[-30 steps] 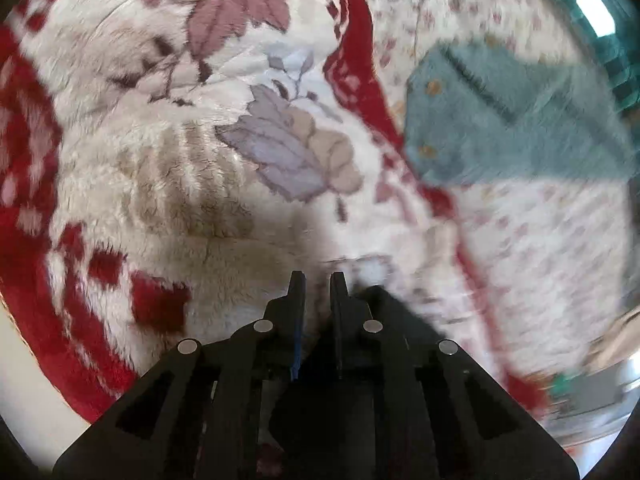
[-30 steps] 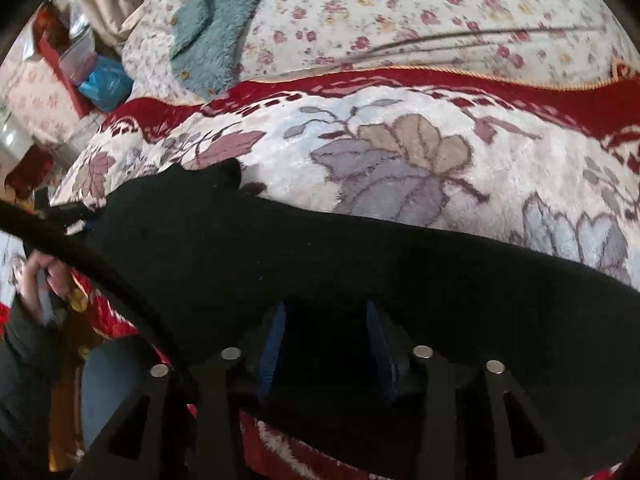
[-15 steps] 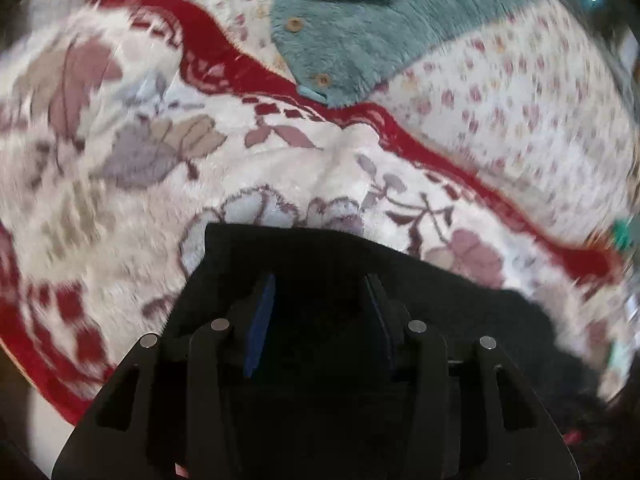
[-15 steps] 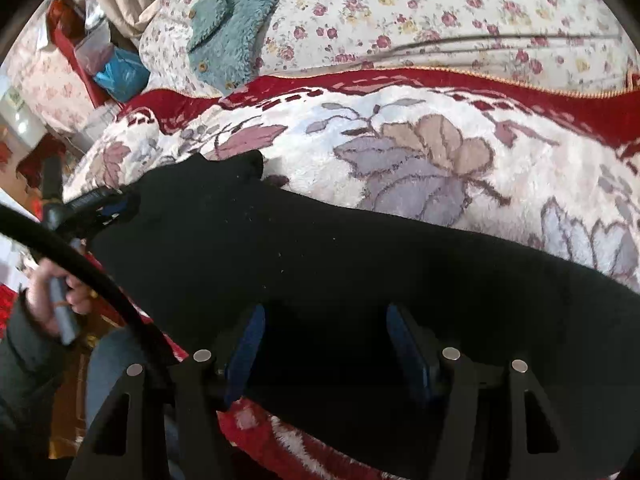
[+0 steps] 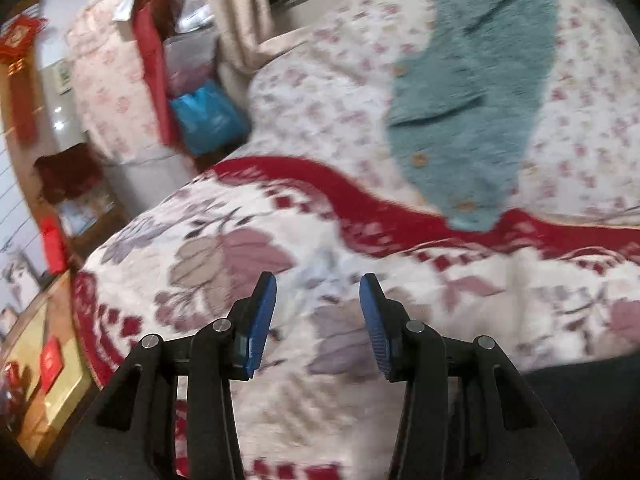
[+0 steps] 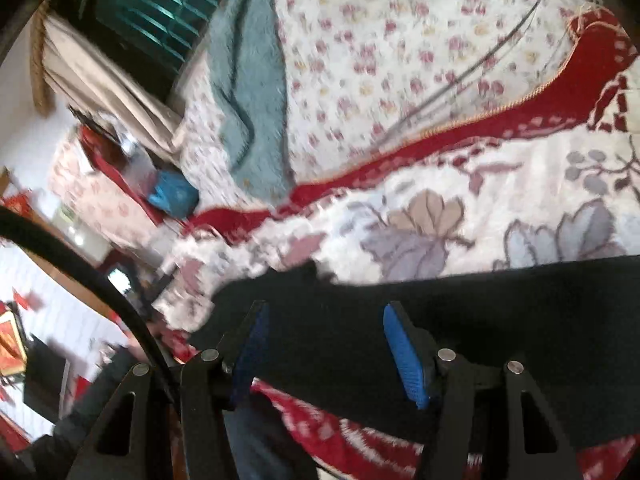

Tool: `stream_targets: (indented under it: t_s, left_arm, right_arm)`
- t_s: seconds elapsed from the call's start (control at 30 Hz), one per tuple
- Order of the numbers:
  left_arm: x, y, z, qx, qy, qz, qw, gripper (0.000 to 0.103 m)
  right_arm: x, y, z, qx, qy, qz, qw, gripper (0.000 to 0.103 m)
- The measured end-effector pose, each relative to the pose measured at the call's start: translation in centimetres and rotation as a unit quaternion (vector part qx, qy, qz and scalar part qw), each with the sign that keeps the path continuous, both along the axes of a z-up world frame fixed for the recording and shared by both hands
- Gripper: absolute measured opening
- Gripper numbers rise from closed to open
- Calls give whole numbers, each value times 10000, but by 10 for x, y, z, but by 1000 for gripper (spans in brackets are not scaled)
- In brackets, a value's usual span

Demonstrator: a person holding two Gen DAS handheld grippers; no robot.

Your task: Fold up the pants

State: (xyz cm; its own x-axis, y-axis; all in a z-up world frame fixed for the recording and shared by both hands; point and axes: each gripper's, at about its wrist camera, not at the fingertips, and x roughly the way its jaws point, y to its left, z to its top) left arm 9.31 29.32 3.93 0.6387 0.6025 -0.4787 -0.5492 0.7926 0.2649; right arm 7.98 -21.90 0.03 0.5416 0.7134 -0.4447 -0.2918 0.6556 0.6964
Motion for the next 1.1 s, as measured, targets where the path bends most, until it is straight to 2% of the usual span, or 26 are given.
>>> stream_targets:
  t_s: [0.13,0.2,0.27,0.33,0.37,0.43,0.5,0.53,0.57,0.6,0.67,0.7,0.87,0.93,1.0,1.1]
  left_arm:
    - [-12,8,-11,-207,-161,237,9994,41]
    - [-14,-7,-11,-345,-270,140,9989,41]
    - [-12,-38,-4,-611,-466,-267,9967,41]
    - [-6,-68,8,-1033,-624,-780,9896,41]
    - [-5,-90,19,-1535,-737,-1192,9782,41]
    - [-6,-117,33,-2457,-875,-1762,9492,41]
    - [-10,-152,41,-3542,-934,-2315,9012,43]
    - [-12,-169,41,-3815,-874,-2567,8837,46]
    - [-13,-190,41,-3906,-759,-2794,8738,46]
    - [-17,-215,39,-3763,-626,-2955,8759,46]
    - [-23,-251,30,-3344,-371,-3026,8918,46]
    - [-27,-268,23,-3081,-232,-2939,9045,46]
    - [-39,-293,-13,-2425,122,-2574,9353,46]
    - [-36,-281,-25,-2627,290,-2330,9359,46]
    - [-34,-268,-32,-2839,296,-2107,9350,46]
    - [-27,-264,-41,-2936,432,-1968,9345,46]
  right_arm:
    - [-12,-26,35,165,-319,-189,9992,59]
    - [-14,-43,49,-68,-488,-453,9978,61]
    - [-15,-59,51,-497,-468,-817,9943,61]
    - [-15,-72,43,-758,-336,-1085,9906,61]
    - [-17,-81,37,-882,-237,-1254,9879,61]
    - [-27,-102,22,-884,-20,-1599,9832,61]
    - [-42,-125,5,-816,237,-1919,9777,61]
    - [-49,-136,0,-789,312,-2052,9750,61]
    - [-60,-147,-7,-775,377,-2235,9709,61]
    - [-67,-154,-12,-833,442,-2382,9666,61]
    - [-77,-160,-15,-981,512,-2644,9580,61]
    - [-81,-159,-14,-1037,491,-2780,9537,61]
    - [-82,-119,0,-759,233,-3071,9484,61]
    - [-72,-89,3,-814,151,-2882,9540,61]
    - [-61,-52,-1,-1174,-96,-2579,9590,61]
    - [-54,-23,-11,-1912,19,-2387,9521,58]
